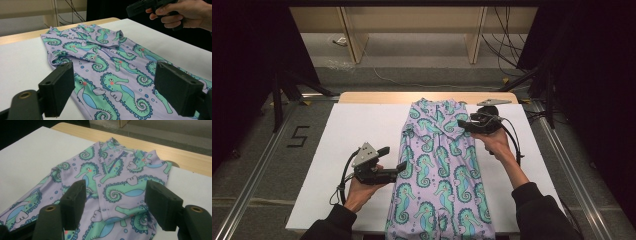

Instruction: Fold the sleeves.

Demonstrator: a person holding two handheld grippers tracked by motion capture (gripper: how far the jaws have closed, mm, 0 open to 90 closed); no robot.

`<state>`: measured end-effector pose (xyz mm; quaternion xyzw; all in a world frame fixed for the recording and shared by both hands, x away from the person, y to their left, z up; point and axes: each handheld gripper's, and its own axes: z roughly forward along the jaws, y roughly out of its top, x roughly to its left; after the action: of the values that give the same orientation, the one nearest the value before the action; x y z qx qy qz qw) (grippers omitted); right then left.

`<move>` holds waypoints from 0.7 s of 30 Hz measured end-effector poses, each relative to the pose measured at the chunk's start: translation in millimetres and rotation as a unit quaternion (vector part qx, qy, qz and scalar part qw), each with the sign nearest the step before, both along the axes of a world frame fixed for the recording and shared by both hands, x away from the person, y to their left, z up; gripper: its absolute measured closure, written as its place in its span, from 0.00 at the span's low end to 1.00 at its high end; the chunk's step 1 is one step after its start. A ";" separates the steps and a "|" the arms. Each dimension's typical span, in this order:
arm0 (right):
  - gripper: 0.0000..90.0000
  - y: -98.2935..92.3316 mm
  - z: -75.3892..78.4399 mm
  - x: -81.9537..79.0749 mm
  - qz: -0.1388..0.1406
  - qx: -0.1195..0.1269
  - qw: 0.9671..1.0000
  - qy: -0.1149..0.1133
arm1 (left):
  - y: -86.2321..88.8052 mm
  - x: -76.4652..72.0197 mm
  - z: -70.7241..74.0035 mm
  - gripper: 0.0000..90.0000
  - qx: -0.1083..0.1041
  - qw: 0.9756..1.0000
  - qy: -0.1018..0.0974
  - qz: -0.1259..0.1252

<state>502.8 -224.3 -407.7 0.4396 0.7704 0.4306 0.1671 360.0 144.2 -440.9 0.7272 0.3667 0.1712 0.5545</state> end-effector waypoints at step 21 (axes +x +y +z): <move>0.32 -19.6 -11.9 6.3 -0.019 0.028 0.999 0.020 | -1.1 31.7 2.5 0.18 -0.008 0.999 0.027 0.015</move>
<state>509.2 -243.9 -419.6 0.4673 0.7525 0.4399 0.1480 391.7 143.1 -438.4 0.7215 0.3937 0.1565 0.5477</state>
